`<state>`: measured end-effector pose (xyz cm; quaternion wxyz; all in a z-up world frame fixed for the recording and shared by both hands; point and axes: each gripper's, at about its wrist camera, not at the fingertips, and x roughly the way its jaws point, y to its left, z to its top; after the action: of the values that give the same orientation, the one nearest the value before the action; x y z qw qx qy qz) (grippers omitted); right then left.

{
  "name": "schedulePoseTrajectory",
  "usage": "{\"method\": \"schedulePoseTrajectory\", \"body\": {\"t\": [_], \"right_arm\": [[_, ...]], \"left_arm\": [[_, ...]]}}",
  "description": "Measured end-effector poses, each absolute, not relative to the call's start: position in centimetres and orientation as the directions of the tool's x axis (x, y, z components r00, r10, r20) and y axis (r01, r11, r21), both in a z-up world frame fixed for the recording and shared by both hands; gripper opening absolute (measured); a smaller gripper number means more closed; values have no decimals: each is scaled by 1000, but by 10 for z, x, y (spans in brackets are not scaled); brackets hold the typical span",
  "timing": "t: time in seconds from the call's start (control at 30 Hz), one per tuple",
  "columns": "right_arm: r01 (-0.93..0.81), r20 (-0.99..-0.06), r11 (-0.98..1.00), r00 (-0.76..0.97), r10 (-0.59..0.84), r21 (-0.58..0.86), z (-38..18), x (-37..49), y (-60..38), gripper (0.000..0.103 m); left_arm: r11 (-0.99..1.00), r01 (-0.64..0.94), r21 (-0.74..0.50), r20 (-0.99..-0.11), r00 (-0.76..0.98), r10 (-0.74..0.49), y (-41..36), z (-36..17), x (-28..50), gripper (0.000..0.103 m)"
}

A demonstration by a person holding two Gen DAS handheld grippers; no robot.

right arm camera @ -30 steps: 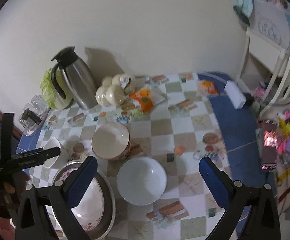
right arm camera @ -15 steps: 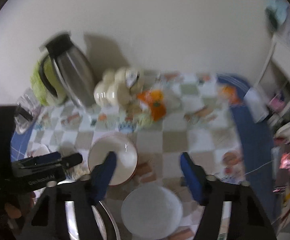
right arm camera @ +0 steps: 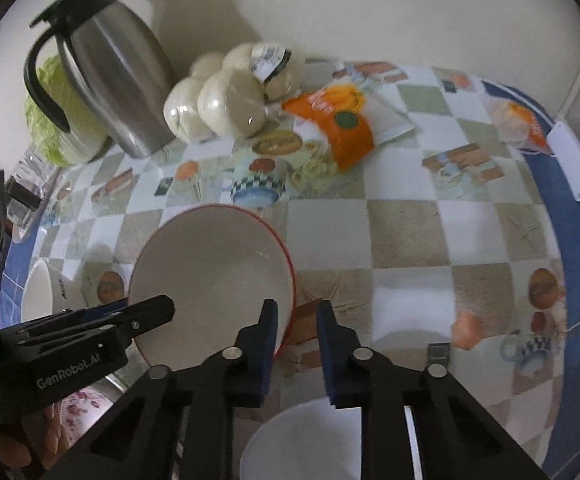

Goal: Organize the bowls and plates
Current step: 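Grasp the red-rimmed bowl rim with the right gripper and lift it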

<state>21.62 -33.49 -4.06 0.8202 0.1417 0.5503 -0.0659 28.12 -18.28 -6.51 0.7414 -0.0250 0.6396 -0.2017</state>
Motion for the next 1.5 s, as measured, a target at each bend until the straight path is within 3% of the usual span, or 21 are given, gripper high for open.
{"method": "schedulePoseTrajectory", "body": {"t": [0.13,0.27,0.53,1.0,1.5], "right_arm": [[263,-927,950,371,62,169,-54,221,-332,18],[264,-928,946,363,84,188,-61,224,-331,17],[257,-915,950,398,62,176,-47,221,-326,16],[214,-871,960,488,56,181,19,189,-311,16],[143,-859,960,492,142,240,21,128,-252,18]], "left_arm": [[909,265,-321,-932,85,-353,-185,-73,282,31],[896,288,-339,-924,78,-375,-190,-76,281,20],[898,326,-295,-924,143,-355,-196,-66,272,20],[903,297,-309,-879,273,-391,-171,3,236,20],[928,205,-311,-873,325,-365,-103,6,175,20]]}}
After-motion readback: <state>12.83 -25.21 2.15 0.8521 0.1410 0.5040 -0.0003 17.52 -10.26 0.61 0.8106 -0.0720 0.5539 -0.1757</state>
